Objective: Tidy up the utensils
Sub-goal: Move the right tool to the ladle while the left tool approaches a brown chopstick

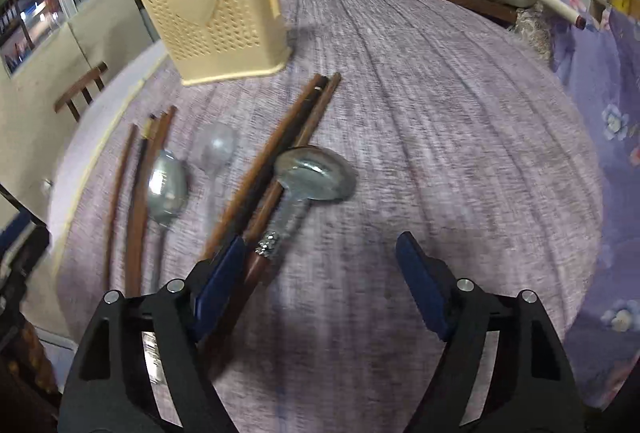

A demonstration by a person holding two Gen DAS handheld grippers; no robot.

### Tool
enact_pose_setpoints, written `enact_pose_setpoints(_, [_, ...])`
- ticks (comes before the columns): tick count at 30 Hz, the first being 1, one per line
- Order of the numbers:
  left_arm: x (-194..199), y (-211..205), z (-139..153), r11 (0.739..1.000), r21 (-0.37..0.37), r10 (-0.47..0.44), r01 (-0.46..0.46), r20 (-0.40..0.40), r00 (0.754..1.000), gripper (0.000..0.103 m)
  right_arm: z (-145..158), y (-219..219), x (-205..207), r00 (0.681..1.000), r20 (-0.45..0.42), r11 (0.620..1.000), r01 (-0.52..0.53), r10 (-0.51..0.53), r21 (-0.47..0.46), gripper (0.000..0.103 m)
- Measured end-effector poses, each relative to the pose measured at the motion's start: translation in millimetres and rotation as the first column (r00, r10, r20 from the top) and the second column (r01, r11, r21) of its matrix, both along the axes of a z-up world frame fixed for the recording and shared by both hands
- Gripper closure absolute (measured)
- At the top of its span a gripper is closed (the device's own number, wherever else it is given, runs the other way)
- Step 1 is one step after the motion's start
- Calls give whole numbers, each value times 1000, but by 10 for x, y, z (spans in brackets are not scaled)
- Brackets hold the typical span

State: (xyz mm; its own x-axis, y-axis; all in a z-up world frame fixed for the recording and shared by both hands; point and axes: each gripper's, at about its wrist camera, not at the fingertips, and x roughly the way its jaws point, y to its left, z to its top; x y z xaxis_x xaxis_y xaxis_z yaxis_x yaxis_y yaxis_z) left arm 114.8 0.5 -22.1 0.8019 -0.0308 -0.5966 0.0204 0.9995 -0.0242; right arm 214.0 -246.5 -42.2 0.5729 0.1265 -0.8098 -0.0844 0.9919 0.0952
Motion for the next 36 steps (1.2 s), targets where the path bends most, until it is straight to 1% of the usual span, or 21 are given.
enact_pose_setpoints(1, [16, 8, -7, 1000, 2, 1, -1, -7, 1000, 5, -8, -48, 5, 1000, -3, 1000, -1, 1, -18, 25])
enact_pose_setpoints(5, [50, 40, -6, 1000, 0, 8, -8, -18, 1000, 5, 12, -211, 19, 1000, -11, 1000, 0, 0, -28, 25])
enact_pose_setpoints(10, [93, 33, 23, 1000, 24, 14, -14, -17, 1000, 5, 19, -267, 65, 999, 17, 996, 34, -32, -85, 25])
enact_pose_setpoints(11, [102, 39, 31, 1000, 27, 14, -13, -20, 1000, 5, 23, -311, 81, 999, 17, 996, 48, -47, -68, 25])
enact_pose_setpoints(13, [116, 64, 29, 1000, 22, 19, -18, -26, 999, 5, 32, -384, 102, 998, 5, 998, 64, -64, 5, 25])
enact_pose_setpoints(15, [126, 107, 19, 1000, 6, 22, -22, -36, 999, 5, 34, -383, 142, 999, -24, 996, 43, -41, 84, 25])
enact_pose_setpoints(16, [130, 119, 17, 1000, -1, 23, -23, -40, 999, 5, 30, -364, 163, 999, -33, 995, 33, -30, 98, 25])
enact_pose_setpoints(20, [133, 120, 17, 1000, 5, 17, -16, -42, 999, 5, 24, -274, 269, 999, -42, 997, 34, -31, 73, 26])
enact_pose_setpoints(23, [146, 111, 9, 1000, 12, 4, -4, -50, 999, 5, 21, -208, 367, 998, -51, 999, 37, -36, 24, 30])
enact_pose_setpoints(26, [220, 112, -30, 1000, 6, 8, -8, -86, 996, 5, 16, -155, 443, 998, -57, 999, 37, -37, -3, 37])
enact_pose_setpoints(28, [318, 103, -47, 1000, -2, 6, -6, -126, 992, 7, 19, -152, 478, 997, -60, 999, 42, -43, -17, 42])
enact_pose_setpoints(32, [545, 12, -19, 1000, -5, -24, 24, -191, 981, 15, 30, -152, 498, 997, -70, 999, 36, -38, -20, 43])
enact_pose_setpoints(34, [703, -45, -20, 999, -15, -38, 35, -240, 970, 21, 26, -138, 500, 997, -71, 999, 31, -33, -31, 43])
enact_pose_setpoints(36, [827, -80, -46, 999, -34, -46, 38, -288, 956, 33, 24, -121, 498, 997, -69, 999, 26, -29, -40, 43])
